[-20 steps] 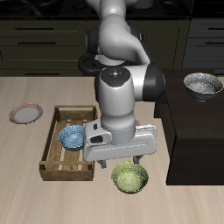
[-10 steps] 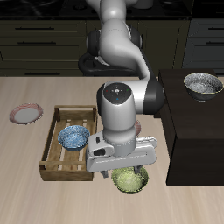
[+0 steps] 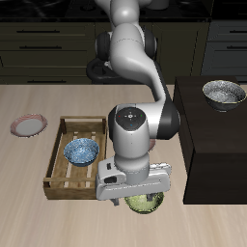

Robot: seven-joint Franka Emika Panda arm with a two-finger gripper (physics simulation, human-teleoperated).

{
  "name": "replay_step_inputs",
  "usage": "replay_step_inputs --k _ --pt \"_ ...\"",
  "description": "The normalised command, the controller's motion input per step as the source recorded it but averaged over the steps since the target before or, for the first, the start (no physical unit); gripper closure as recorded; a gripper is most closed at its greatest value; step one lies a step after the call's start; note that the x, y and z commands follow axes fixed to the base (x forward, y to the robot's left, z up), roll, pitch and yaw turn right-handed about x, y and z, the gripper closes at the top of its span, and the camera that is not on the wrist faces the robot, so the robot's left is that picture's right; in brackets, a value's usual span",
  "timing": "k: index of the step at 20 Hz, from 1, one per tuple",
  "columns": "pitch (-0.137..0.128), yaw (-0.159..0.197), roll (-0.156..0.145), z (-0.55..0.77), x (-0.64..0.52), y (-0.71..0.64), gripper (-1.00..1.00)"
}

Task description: Place the green bowl onto the plate that is in the center of the table

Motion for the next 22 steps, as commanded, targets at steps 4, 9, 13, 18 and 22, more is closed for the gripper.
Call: replay_step_inputs --k 4,9,13,18,22 --pt "0.016 -0.056 -0.005 -0.16 -0.03 -0.17 1.0" --pt "-0.013 -0.031 -0.005 0.04 -0.01 -0.14 1.0" --pt "-0.016 -0.028 0.005 0.14 -0.01 -0.08 1.0" --pt "-0.042 -0.017 0.016 0.31 -0.17 0.04 1.0" --pt "-0.05 -0.008 0.017 0.32 -0.29 0.02 1.0"
